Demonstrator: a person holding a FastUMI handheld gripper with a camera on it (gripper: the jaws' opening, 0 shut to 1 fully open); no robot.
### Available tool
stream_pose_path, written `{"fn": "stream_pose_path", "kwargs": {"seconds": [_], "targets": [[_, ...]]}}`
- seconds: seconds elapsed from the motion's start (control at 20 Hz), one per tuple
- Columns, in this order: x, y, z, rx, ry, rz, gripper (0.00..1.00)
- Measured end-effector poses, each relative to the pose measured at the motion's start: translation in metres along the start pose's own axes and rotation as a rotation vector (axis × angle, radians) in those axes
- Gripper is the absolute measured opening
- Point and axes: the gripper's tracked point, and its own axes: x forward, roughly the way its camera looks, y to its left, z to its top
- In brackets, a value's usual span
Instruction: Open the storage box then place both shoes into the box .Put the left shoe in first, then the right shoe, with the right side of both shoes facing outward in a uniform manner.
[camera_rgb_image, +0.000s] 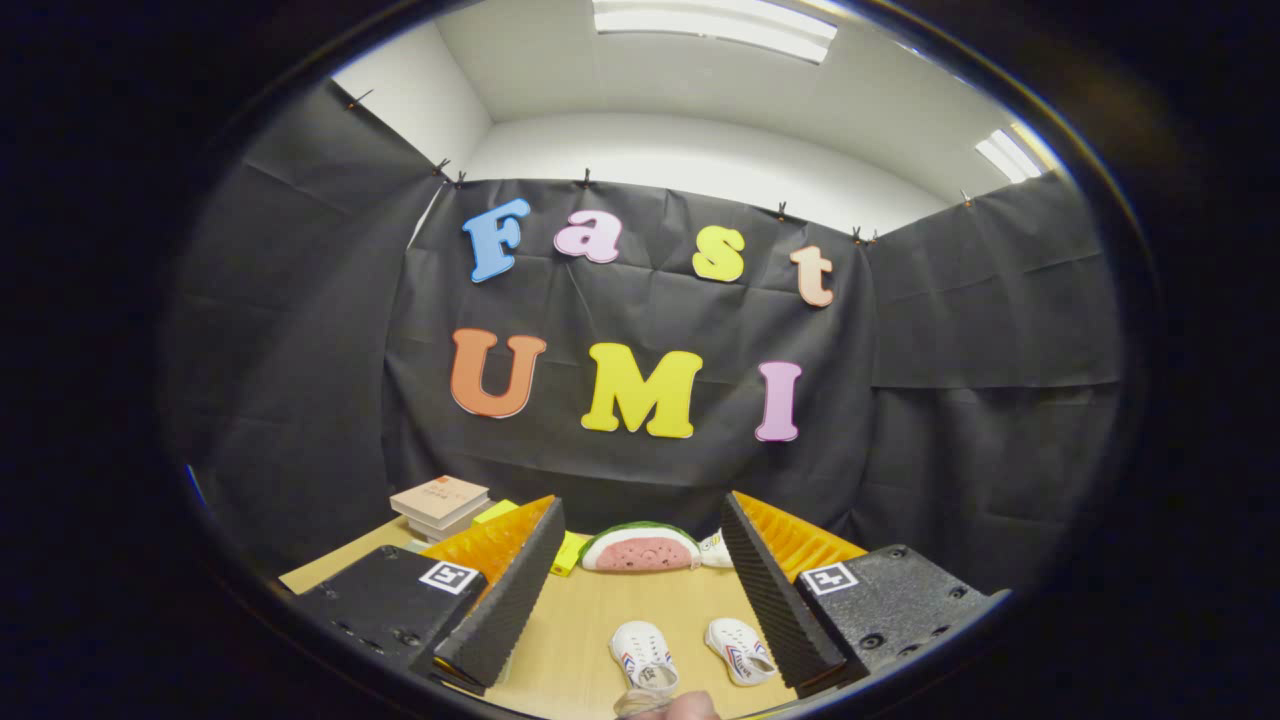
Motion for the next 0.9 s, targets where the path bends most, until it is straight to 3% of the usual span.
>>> {"fn": "stream_pose_path", "kwargs": {"seconds": [0.55, 0.9], "targets": [[-0.001, -0.003, -0.004, 0.008, 0.008, -0.006, 1.00], [0.005, 0.004, -0.011, 0.006, 0.052, 0.093, 1.00]]}}
